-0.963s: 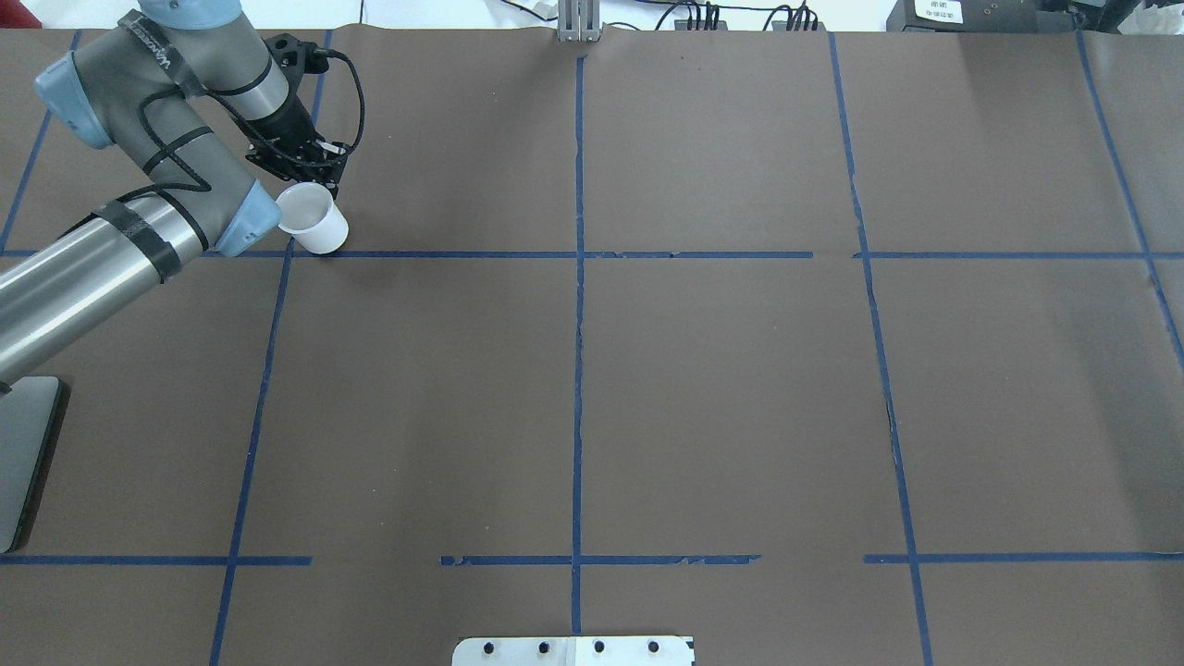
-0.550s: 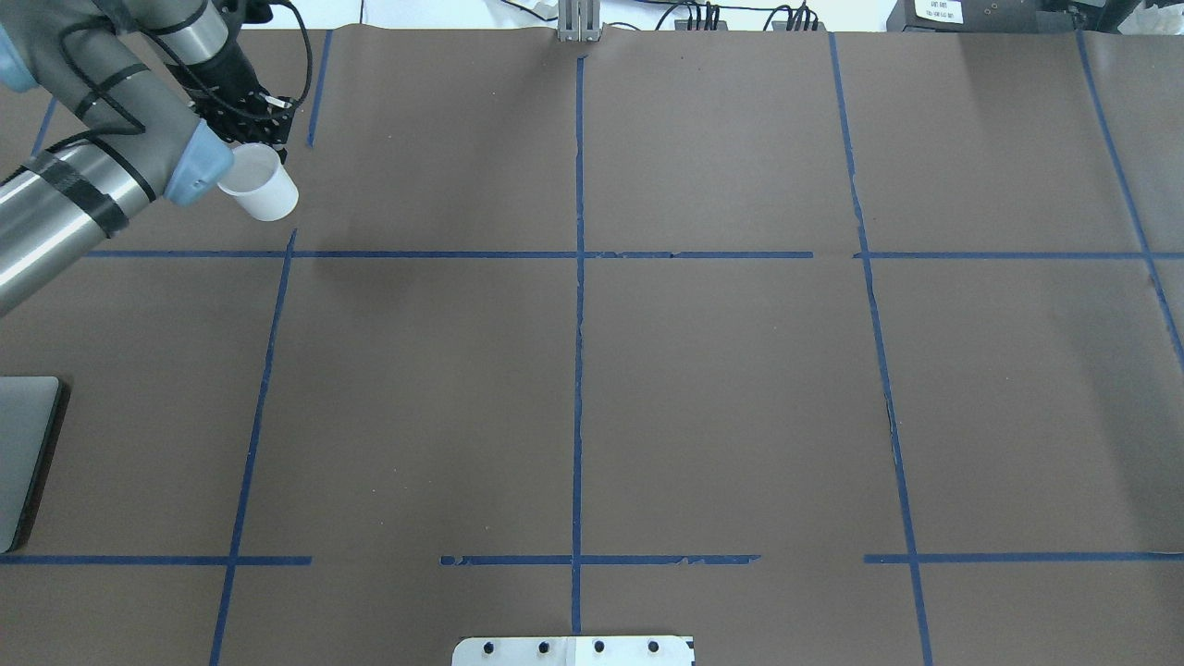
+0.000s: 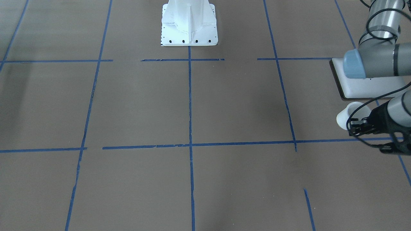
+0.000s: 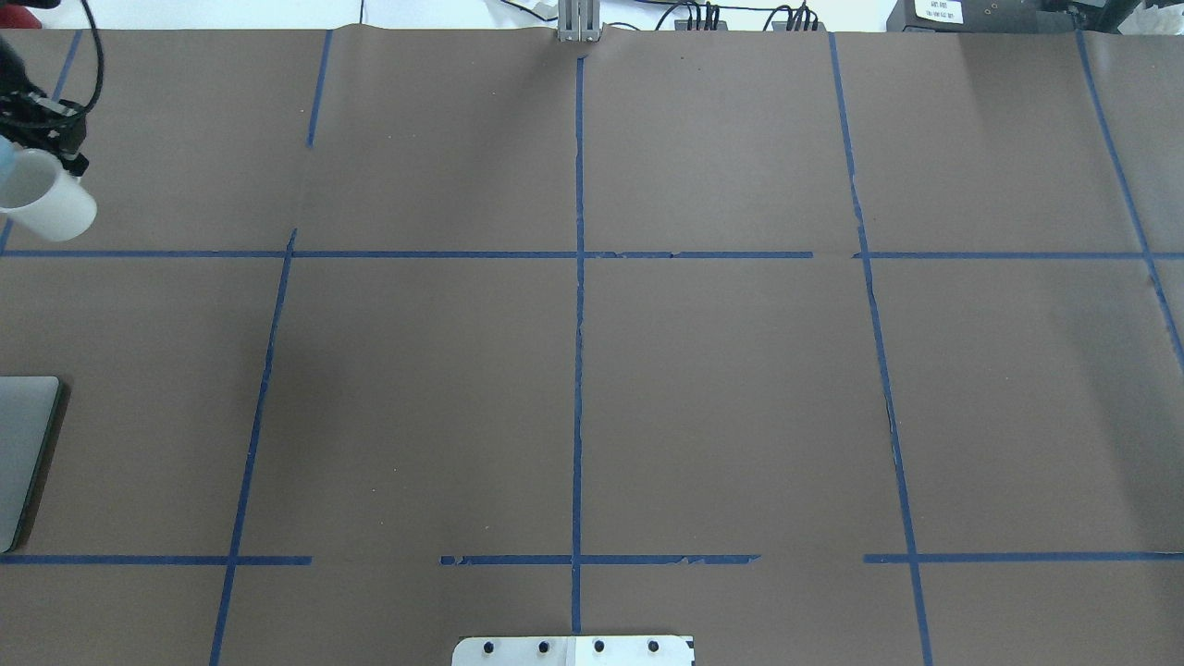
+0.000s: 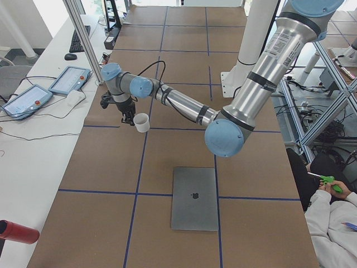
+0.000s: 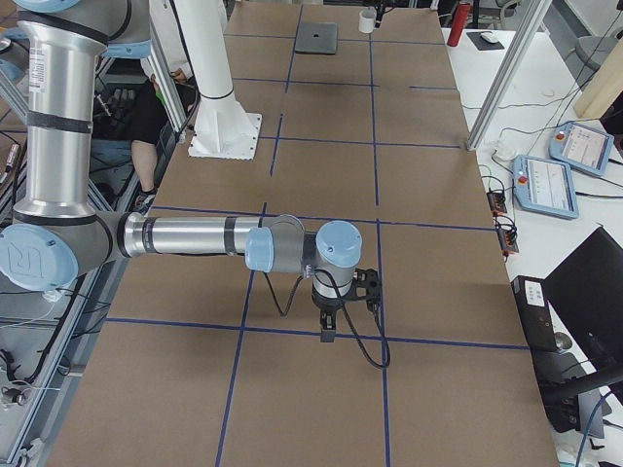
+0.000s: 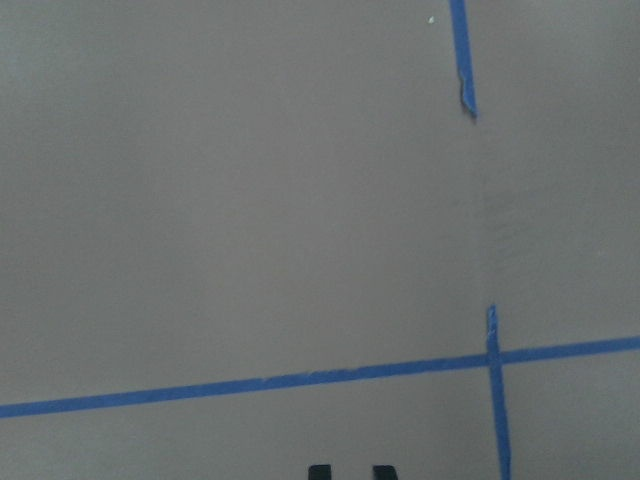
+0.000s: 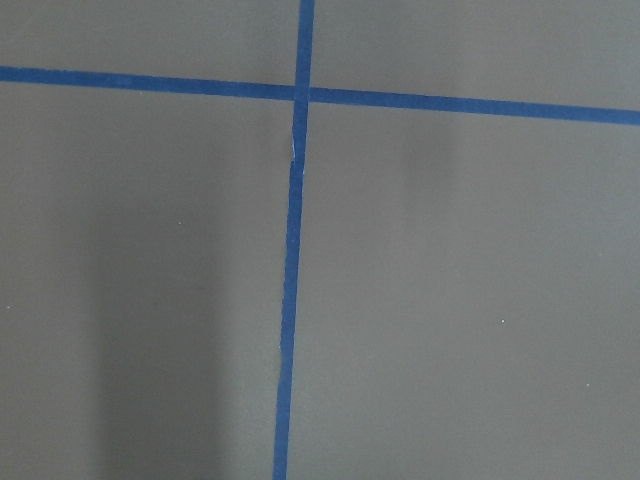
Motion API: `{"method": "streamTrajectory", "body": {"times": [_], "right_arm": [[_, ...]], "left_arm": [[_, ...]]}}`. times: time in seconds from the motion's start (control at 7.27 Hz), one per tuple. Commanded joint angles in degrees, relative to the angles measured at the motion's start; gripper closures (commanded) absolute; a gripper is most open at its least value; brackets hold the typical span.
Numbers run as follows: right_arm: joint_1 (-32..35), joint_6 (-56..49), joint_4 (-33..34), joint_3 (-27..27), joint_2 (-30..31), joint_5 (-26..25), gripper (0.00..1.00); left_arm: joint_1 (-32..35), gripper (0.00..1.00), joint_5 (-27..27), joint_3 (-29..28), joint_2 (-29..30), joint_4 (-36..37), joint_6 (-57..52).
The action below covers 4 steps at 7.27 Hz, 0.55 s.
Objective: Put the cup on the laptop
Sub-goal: 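Lift the cup with the left gripper and carry it toward the laptop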
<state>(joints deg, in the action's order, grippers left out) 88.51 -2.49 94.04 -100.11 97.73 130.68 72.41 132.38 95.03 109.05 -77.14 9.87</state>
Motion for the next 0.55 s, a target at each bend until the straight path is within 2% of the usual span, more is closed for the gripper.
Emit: {"method": "streamTrajectory", "body": {"times": [0.0, 0.14, 0.41], "right_arm": [[0.00, 0.03, 0.00, 0.00, 0.00, 0.01, 0.00], [0.00, 0.03, 0.00, 0.00, 0.00, 0.01, 0.00], [0.00, 0.03, 0.00, 0.00, 0.00, 0.01, 0.00]], "left_arm": [[1.50, 1.00, 0.16, 8.40, -14.69, -0.02, -4.68], [1.77, 1.00, 0.25, 10.33, -21.27, -2.72, -4.51], [1.86, 1.00, 0.69, 10.01, -31.84, -15.43, -2.76]]}}
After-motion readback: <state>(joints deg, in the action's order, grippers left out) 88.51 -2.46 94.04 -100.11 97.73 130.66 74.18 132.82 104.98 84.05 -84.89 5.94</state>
